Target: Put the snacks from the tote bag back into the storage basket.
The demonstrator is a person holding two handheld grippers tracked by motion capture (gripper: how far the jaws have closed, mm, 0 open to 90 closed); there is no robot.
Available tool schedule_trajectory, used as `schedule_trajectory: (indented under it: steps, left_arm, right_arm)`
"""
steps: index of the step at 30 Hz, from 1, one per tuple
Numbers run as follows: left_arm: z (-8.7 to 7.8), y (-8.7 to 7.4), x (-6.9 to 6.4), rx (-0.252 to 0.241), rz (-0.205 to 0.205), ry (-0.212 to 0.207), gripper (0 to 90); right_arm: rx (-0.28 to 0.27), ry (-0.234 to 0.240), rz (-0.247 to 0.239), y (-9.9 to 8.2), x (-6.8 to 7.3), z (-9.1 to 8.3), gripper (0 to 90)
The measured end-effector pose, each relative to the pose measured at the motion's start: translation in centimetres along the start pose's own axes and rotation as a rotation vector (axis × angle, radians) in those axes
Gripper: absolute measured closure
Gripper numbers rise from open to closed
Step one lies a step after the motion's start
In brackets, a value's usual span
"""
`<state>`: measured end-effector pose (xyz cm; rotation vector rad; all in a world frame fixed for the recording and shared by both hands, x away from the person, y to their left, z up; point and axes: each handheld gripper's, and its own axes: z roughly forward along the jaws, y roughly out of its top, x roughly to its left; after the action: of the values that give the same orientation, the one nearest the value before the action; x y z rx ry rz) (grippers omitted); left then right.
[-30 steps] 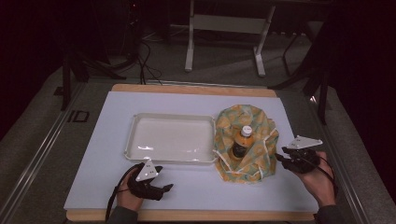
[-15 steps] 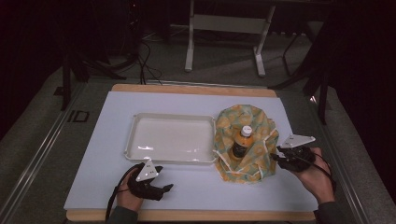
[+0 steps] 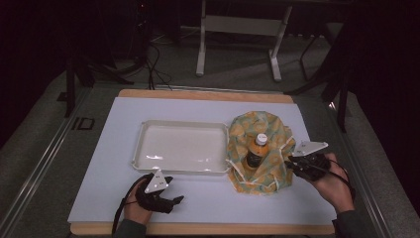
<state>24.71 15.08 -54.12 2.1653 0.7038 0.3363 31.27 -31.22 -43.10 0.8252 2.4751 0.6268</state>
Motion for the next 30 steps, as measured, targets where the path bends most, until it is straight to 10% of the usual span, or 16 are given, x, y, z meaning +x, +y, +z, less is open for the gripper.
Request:
schedule_trajectory:
  steps: [30]
  left_arm:
    - [0.0,0.0,0.0,0.002,0.008,-0.004,23.5]
  right_arm:
    - [0.057,0.018,-0.129,3.5,0.4,-0.1,72.9]
